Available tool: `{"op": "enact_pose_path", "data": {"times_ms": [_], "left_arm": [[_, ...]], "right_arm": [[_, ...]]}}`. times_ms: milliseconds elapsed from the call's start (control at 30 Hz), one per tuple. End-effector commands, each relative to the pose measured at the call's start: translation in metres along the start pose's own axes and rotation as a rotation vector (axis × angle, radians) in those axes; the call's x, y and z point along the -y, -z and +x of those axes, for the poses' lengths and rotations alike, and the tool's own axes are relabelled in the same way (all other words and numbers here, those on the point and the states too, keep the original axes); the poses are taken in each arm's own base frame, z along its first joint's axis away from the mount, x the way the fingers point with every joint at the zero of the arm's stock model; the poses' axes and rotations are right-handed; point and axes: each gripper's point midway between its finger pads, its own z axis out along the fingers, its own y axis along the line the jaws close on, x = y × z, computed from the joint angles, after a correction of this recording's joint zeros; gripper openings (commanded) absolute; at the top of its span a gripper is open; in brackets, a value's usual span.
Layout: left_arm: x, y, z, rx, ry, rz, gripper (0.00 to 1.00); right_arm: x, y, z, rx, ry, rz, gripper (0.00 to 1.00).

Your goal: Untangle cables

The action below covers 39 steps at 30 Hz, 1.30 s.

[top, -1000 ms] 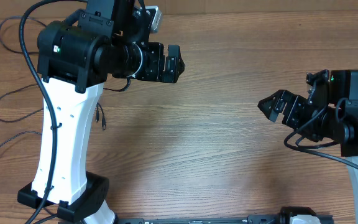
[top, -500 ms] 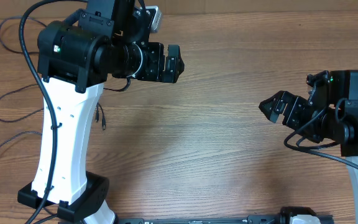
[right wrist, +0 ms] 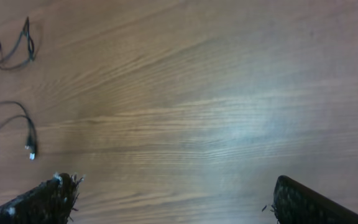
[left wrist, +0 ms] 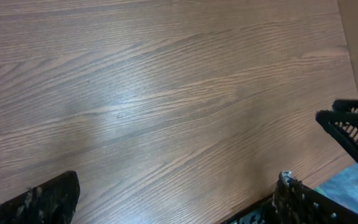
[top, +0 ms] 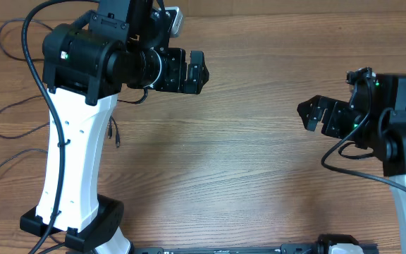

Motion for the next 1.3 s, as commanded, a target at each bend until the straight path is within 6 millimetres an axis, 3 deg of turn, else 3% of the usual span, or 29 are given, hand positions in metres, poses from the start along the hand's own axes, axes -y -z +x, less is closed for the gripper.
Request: {"op": "enact_pose_path", "data": {"times_ms": [0, 167, 367, 633, 800, 1000, 1267], "left_arm": [[0.001, 0.010, -0.001, 0.028, 0.005, -0.001, 1.00], [0.001, 0.010, -0.001, 0.028, 0.004, 0.000, 0.99], [0.002, 0.010, -0.001, 0.028, 0.004, 0.000, 0.99], [0.001, 0.010, -0.001, 0.028, 0.005, -0.001, 1.00], [0.001, 0.010, -0.001, 0.028, 0.005, -0.001, 1.00], [0.001, 0.010, -0.001, 0.028, 0.005, -0.001, 1.00], [0.001, 0.010, -0.001, 0.028, 0.005, -0.001, 1.00]], "right_arm": [[-0.003, 0.010, 0.004, 0.079, 0.124, -0.014, 1.00], [-0.008, 0.022, 0.011, 0.243, 0.192, -0.053, 1.00], [-0.023, 0.027, 0.038, 0.425, 0.384, -0.165, 1.00], [-0.008, 0.007, 0.079, 0.650, 0.460, -0.192, 1.00], [-0.001, -0.010, 0.092, 0.738, 0.484, -0.205, 1.00], [0.005, -0.016, 0.087, 0.840, 0.474, -0.203, 1.00], [0.027, -0.015, 0.071, 0.937, 0.338, -0.121, 1.00]]}}
